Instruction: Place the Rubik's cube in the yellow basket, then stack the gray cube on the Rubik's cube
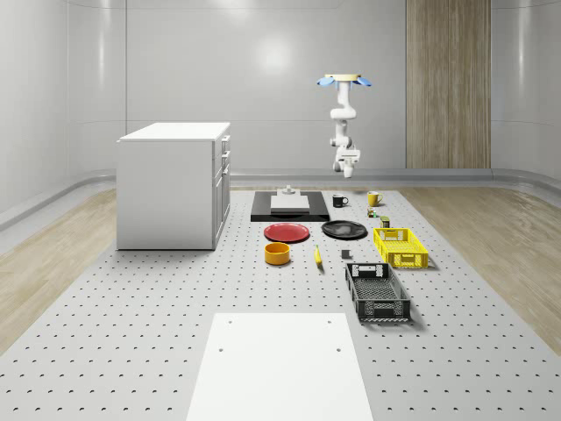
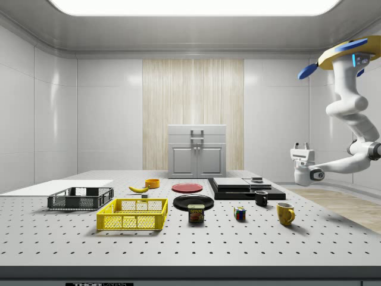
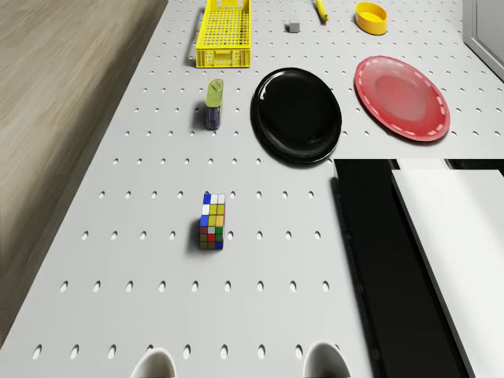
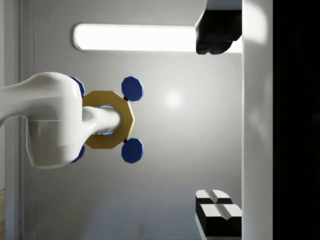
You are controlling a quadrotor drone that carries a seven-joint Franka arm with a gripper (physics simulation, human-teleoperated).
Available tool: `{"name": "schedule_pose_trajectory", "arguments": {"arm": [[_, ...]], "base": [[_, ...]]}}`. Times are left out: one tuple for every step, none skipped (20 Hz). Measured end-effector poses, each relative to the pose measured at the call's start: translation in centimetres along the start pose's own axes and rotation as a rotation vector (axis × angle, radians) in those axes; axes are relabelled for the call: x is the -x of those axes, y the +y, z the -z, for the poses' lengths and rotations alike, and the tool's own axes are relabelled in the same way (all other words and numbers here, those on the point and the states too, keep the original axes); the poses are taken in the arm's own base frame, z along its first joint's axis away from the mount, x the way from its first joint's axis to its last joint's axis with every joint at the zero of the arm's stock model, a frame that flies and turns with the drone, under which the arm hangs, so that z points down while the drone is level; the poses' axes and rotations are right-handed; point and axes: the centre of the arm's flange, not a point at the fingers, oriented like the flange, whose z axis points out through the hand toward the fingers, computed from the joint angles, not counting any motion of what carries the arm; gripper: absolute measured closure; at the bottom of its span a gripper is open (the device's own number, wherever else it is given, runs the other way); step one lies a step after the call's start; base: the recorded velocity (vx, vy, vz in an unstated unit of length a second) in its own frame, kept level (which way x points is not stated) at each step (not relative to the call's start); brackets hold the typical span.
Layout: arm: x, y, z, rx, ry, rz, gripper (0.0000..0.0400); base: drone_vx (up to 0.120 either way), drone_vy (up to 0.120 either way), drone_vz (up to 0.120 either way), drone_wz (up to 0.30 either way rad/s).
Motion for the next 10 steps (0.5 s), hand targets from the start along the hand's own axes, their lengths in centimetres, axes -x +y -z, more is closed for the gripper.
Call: {"name": "schedule_pose_trajectory", "arguments": {"arm": [[0.01,0.00,0.00,0.000,0.001,0.000,0.0000],[0.02,0.00,0.00,0.000,0.002,0.000,0.0000],[0.03,0.01,0.00,-0.001,0.003,0.000,0.0000],[0.04,0.01,0.00,-0.001,0.004,0.000,0.0000],[0.05,0.01,0.00,-0.001,0.005,0.000,0.0000],[0.06,0.00,0.00,0.000,0.006,0.000,0.0000],[0.07,0.00,0.00,0.000,0.007,0.000,0.0000],[0.09,0.00,0.00,0.000,0.009,0.000,0.0000],[0.10,-0.01,0.00,0.001,0.011,0.000,0.0000],[0.12,-0.02,0.00,0.002,0.012,0.000,0.0000]], "base": [[0.120,0.120,0.000,0.000],[0.120,0.120,0.000,0.000],[0.120,0.120,0.000,0.000],[0.120,0.120,0.000,0.000],[0.120,0.120,0.000,0.000],[0.120,0.120,0.000,0.000],[0.120,0.120,0.000,0.000],[0.120,0.120,0.000,0.000],[0.120,0.120,0.000,0.000],[0.120,0.120,0.000,0.000]]}}
